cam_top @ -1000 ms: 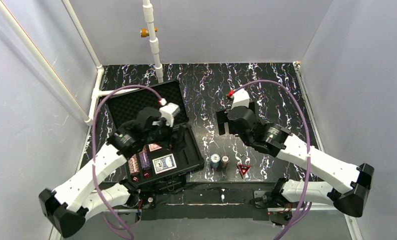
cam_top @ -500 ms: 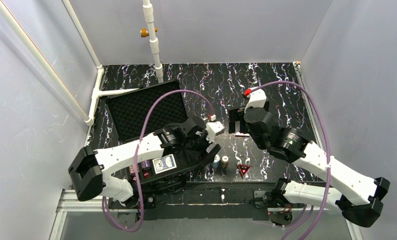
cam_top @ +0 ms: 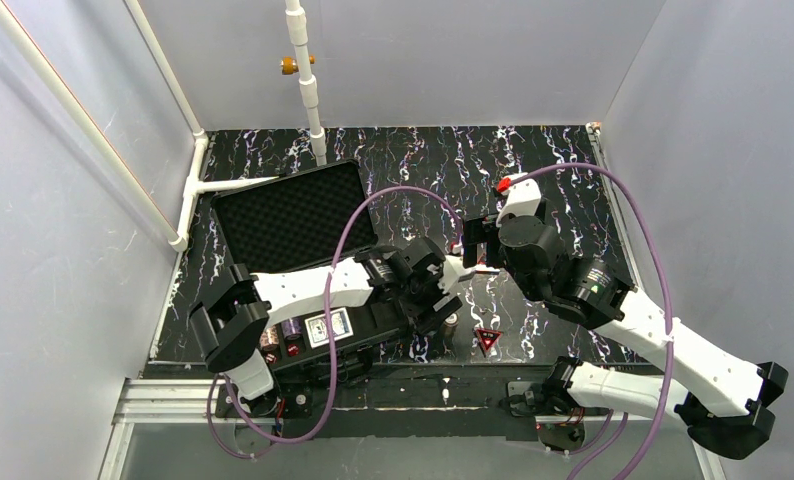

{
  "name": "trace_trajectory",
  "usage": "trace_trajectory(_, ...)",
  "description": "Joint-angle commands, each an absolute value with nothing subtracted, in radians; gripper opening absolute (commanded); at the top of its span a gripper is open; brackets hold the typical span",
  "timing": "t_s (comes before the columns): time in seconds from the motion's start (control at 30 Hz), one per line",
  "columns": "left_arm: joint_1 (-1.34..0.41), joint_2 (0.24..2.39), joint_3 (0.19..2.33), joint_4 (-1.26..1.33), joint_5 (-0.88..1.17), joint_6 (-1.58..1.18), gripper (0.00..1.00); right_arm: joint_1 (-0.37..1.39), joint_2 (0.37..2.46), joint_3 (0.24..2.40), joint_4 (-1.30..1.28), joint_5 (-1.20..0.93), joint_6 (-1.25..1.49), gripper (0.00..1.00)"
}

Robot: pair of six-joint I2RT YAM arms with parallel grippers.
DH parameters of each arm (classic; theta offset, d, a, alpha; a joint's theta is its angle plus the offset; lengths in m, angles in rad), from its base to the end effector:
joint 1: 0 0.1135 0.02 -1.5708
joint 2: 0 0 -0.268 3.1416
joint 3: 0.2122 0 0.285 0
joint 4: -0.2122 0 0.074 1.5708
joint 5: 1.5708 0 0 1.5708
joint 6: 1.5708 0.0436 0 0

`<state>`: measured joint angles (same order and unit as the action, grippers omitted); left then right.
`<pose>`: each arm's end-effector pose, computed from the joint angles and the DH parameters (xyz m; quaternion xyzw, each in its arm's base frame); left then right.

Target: Pack up texas hold em set

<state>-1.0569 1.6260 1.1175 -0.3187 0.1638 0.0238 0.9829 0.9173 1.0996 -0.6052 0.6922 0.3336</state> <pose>0.1838 -0.3401 0.2117 0.5032 0.7810 -0.2451 0.2772 0.1442 0.1662 0.3917 -0.0774 0.8075 0.0871 0.5783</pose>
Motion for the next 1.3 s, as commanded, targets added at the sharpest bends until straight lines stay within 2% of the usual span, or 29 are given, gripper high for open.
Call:
trace_trajectory(0.0, -1.076, 1.636, 1.161, -0.35, 0.165, 0.035, 0.75, 0.98, 0.905, 1.144, -0.597, 0.694, 0.314, 0.98)
trace_trajectory(0.43, -1.095, 1.712, 1.21, -0.427, 0.12, 0.035, 0.61, 0.979, 0.903, 1.137, -0.597, 0.691, 0.308, 0.98)
trace_trajectory(0.63, -1.105, 1.724, 1.209, -0.445, 0.091, 0.013, 0.6, 0.979, 0.909, 1.136, -0.592, 0.687, 0.308, 0.98)
trace_trajectory(0.7, -1.107, 1.724, 1.209, -0.445, 0.085, 0.01, 0.53, 0.979, 0.91, 1.135, -0.592, 0.687, 0.308, 0.99)
trace_trajectory(0.8, -1.111, 1.726, 1.21, -0.443, 0.086, 0.012, 0.36, 0.98, 0.909, 1.135, -0.589, 0.686, 0.308, 0.98)
trace_trajectory(0.97, -1.112, 1.727, 1.219, -0.441, 0.099, 0.011, 0.23, 0.98, 0.907, 1.13, -0.594, 0.688, 0.308, 0.98)
trace_trajectory(1.1, -1.112, 1.722, 1.231, -0.451, 0.105, 0.008, 0.02, 0.98, 0.898, 1.13, -0.601, 0.695, 0.308, 0.98)
trace_trajectory(1.27, -1.112, 1.671, 1.233, -0.474, 0.086, -0.007, 0.0, 0.98, 0.886, 1.135, -0.602, 0.698, 0.299, 0.98)
